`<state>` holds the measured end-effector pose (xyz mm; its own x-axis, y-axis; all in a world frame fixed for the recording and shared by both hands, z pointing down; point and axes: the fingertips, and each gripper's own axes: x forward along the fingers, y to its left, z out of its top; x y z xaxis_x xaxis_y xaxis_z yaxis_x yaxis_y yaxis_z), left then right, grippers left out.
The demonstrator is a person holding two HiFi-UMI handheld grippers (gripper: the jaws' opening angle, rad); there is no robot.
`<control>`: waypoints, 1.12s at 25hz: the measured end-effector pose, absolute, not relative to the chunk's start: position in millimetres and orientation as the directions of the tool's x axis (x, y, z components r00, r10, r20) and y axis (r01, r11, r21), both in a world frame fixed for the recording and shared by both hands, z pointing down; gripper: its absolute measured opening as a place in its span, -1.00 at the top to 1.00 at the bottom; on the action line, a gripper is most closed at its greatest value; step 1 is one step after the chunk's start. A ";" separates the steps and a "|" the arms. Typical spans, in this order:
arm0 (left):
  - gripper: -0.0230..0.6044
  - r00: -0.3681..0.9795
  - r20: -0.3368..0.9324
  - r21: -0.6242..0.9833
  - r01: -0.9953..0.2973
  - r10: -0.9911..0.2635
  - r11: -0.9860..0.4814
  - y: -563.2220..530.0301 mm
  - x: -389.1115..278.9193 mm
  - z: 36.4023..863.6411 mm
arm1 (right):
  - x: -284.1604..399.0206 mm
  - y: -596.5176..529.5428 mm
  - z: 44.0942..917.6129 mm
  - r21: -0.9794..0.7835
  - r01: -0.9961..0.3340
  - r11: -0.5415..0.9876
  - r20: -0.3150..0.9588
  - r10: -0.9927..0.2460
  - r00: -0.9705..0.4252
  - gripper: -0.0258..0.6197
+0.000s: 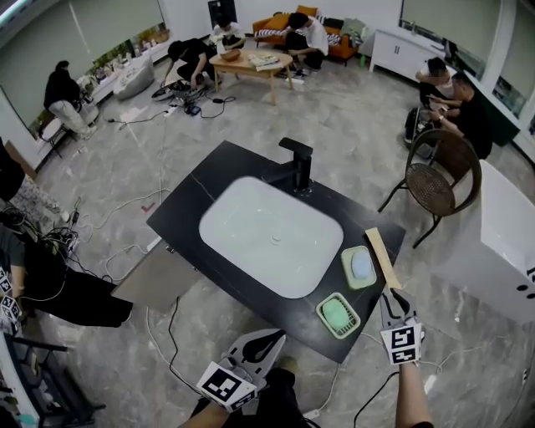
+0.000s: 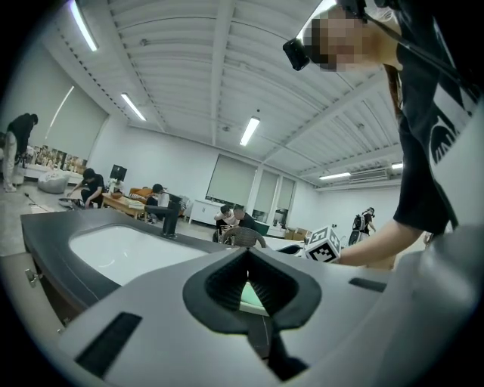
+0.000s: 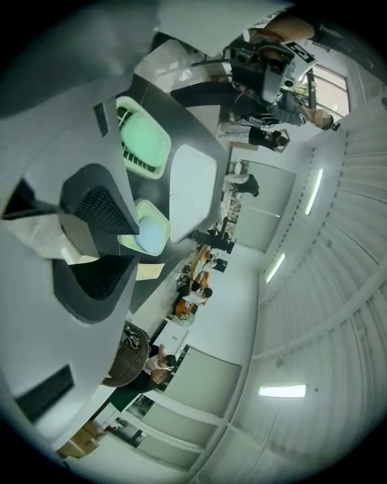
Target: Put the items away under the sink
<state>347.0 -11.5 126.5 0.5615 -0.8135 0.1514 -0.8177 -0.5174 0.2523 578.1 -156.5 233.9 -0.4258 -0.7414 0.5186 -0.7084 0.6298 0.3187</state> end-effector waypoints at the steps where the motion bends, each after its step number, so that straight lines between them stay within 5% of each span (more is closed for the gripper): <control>1: 0.91 0.559 0.155 0.253 -0.820 -0.815 -0.514 -12.3 347.7 128.6 | 581.6 -163.2 238.3 0.320 -0.707 0.631 0.528 -0.738 -0.420 0.68; 9: 0.90 0.537 0.185 0.268 -0.833 -0.823 -0.484 -17.4 350.7 140.1 | 597.2 -208.7 277.2 0.274 -0.691 0.669 0.645 -0.661 -0.384 0.44; 28: 0.91 0.501 0.199 0.265 -0.855 -0.842 -0.446 -30.1 338.0 136.2 | 591.1 -239.7 305.4 0.231 -0.683 0.693 0.726 -0.590 -0.353 0.57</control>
